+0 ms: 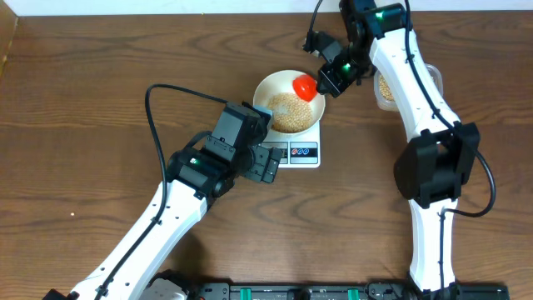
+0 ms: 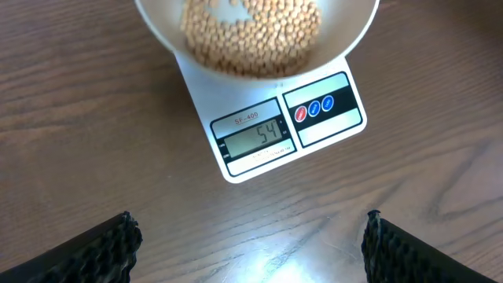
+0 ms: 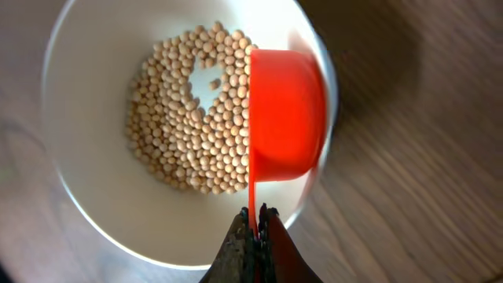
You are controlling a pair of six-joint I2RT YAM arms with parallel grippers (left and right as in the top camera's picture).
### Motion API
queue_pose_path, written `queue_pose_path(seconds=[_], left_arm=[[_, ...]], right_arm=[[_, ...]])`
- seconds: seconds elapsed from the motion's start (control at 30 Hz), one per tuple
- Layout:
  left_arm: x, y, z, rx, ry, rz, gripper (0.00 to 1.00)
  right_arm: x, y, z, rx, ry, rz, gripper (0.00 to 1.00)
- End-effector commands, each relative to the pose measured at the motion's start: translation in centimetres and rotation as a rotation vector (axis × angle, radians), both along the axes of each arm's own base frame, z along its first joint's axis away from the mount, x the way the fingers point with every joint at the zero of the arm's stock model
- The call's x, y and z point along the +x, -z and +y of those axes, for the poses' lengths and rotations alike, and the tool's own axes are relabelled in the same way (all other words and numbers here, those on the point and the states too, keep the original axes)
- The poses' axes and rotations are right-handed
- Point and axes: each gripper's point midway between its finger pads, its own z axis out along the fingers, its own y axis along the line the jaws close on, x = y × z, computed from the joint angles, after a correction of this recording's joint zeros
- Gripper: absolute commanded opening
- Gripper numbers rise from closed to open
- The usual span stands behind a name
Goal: Scoop item into bowl and weigh 50g on scale
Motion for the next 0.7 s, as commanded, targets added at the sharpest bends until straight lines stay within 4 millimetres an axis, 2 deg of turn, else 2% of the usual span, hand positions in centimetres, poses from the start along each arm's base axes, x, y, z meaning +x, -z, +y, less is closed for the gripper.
queue_pose_path(seconds=[0.0,0.4,0.67], left_arm=[[0.1,-0.2,0.4,0.011,-0.010,-0.012,0.92],[0.1,-0.2,0.4,0.011,-0.010,-0.012,0.92],[0.1,-0.2,0.4,0.011,-0.010,-0.012,0.92]], right_arm=[[0.6,0.2,-0.5,-0.044,-0.004,-0.034,0.01],[1.7,0.1,0.4,-0.029,-0.013,-0.086,0.01],[1.7,1.3,1.2,-0.074,-0.033,-0.094,0.01]])
